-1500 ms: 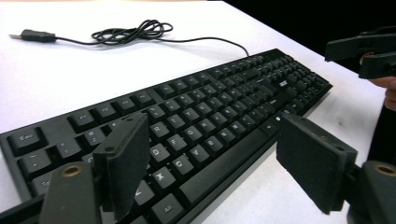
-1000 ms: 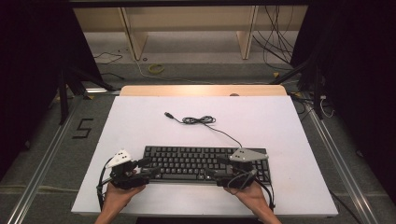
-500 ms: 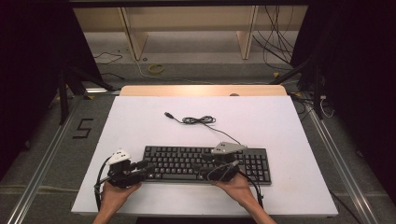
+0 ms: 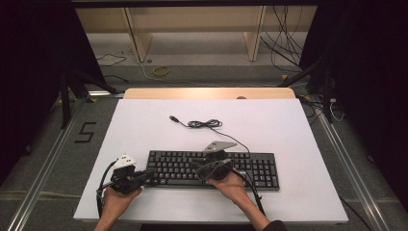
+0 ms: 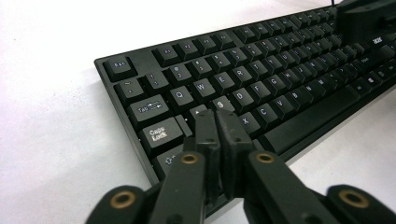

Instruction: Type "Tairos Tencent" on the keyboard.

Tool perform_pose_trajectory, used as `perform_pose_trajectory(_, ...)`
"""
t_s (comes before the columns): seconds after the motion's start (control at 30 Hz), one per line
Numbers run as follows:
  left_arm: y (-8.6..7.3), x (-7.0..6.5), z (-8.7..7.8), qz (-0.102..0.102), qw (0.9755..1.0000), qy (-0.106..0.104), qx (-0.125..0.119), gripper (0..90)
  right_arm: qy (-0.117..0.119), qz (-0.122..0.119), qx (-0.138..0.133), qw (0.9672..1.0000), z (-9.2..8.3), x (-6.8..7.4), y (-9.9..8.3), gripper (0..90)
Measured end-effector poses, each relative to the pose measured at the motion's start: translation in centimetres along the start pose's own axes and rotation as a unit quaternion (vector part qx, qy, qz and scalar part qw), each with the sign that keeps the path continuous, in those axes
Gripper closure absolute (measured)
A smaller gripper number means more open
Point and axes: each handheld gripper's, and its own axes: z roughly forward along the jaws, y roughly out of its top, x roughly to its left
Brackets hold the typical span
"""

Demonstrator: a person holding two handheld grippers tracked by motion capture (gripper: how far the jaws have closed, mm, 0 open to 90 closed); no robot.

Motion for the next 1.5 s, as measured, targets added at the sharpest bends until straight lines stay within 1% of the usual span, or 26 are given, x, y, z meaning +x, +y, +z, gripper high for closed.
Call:
perform_pose_trajectory(0.13, 0.0, 0.0, 0.1, 0.003, 1.0000, 0.001, 0.005, 88.9, 0.001, 0.002, 0.007, 1.0000, 1.2, 0.1, 0.5, 89.1)
perform_pose_trajectory(0.17, 0.0, 0.0, 0.1, 0.002, 1.0000, 0.002, 0.006, 88.9, 0.001, 0.002, 0.007, 1.0000, 1.2, 0.1, 0.5, 89.1)
perform_pose_trajectory(0.2, 0.0, 0.0, 0.1, 0.002, 1.0000, 0.002, 0.007, 88.9, 0.001, 0.004, 0.011, 0.9999, 1.7, 0.2, 0.7, 90.0)
perform_pose_trajectory(0.27, 0.0, 0.0, 0.1, 0.001, 1.0000, 0.002, 0.007, 89.0, 0.000, 0.002, 0.012, 0.9999, 2.0, 0.2, 0.7, 90.0)
perform_pose_trajectory(0.33, 0.0, 0.1, 0.2, 0.001, 1.0000, 0.002, 0.009, 89.0, 0.000, -0.001, 0.019, 0.9998, 2.8, 0.5, 1.0, 90.0)
perform_pose_trajectory(0.37, 0.0, 0.1, 0.2, 0.001, 1.0000, 0.002, 0.010, 89.0, 0.000, -0.001, 0.019, 0.9998, 2.8, 0.5, 1.0, 90.0)
perform_pose_trajectory(0.43, 0.0, 0.2, 0.2, 0.001, 0.9999, 0.002, 0.012, 89.0, -0.002, -0.004, 0.027, 0.9996, 3.6, 0.6, 1.2, 90.0)
perform_pose_trajectory(0.6, -0.1, 0.3, 0.3, -0.001, 0.9999, 0.003, 0.017, 89.0, -0.008, 0.000, 0.035, 0.9994, 4.6, 0.5, 1.3, 90.0)
perform_pose_trajectory(0.7, -0.1, 0.3, 0.4, 0.000, 0.9998, 0.003, 0.021, 89.0, -0.009, 0.003, 0.038, 0.9992, 4.9, 0.6, 1.3, 90.0)
perform_pose_trajectory(0.8, -0.1, 0.3, 0.5, 0.002, 0.9997, 0.004, 0.025, 89.0, -0.011, 0.000, 0.043, 0.9990, 5.3, 0.7, 1.4, 90.0)
perform_pose_trajectory(0.87, -0.1, 0.3, 0.5, 0.000, 0.9997, 0.004, 0.025, 89.0, -0.014, 0.000, 0.049, 0.9987, 5.7, 0.7, 1.5, 90.0)
perform_pose_trajectory(1.03, -0.1, 0.4, 0.6, 0.001, 0.9996, 0.008, 0.028, 89.0, -0.015, 0.002, 0.053, 0.9985, 6.1, 0.7, 1.5, 90.0)
perform_pose_trajectory(1.3, -0.1, 0.6, 0.8, 0.002, 0.9993, 0.014, 0.036, 89.0, -0.019, 0.003, 0.056, 0.9983, 6.5, 0.7, 1.5, 90.0)
perform_pose_trajectory(1.5, -0.1, 0.6, 0.9, 0.001, 0.9992, 0.013, 0.037, 89.0, -0.019, 0.006, 0.058, 0.9981, 6.5, 0.7, 1.5, 90.0)
